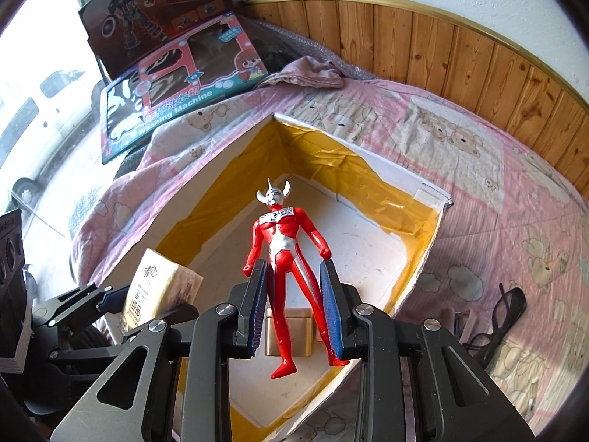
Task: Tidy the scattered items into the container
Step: 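Open both tools to drop the tissue pack and red figure inside, then withdraw both tools from the box toward the black marker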
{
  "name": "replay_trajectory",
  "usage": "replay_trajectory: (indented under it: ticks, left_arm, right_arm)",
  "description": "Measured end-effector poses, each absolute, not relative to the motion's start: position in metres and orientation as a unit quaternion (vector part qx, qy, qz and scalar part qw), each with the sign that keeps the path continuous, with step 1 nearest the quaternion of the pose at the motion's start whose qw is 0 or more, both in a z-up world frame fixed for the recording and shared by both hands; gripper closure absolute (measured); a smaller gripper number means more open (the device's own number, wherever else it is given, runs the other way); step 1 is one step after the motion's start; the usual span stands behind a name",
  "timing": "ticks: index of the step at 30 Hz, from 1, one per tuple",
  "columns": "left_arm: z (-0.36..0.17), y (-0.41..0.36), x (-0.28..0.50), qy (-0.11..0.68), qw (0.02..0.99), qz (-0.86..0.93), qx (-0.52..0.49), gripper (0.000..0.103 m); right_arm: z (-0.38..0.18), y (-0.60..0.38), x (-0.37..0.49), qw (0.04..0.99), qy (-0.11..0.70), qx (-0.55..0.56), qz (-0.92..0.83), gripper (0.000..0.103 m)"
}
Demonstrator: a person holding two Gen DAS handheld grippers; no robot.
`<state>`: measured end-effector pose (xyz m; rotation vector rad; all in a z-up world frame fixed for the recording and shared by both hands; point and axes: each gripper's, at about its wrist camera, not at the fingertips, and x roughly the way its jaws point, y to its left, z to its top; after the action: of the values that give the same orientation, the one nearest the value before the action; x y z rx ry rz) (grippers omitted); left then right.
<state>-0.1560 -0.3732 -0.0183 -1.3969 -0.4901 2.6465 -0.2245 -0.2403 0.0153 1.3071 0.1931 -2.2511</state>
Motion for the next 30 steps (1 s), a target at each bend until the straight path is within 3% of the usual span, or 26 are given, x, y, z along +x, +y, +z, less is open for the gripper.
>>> replay_trajectory:
  ticks: [13, 18, 30]
  left_arm:
    - [-0.026, -0.375, -0.167, -0.157, 0.048, 0.868, -0.469, 0.051]
    - [-0.028, -0.381, -0.171, -0.158, 0.038, 0.865, -0.474, 0.049]
    - [-0.01, -0.398, -0.153, -0.178, 0.023, 0.87, -0.459, 0.048]
  right_arm:
    - [-0.001, -0.262, -0.248, 0.266, 0.087, 0.491, -0.825, 0.073]
    - [-0.009, -0.26, -0.256, 0.264, 0.076, 0.497, -0.823, 0.063]
    - [0.016, -0.229, -0.229, 0.28, 0.035, 0.489, -0.826, 0.063]
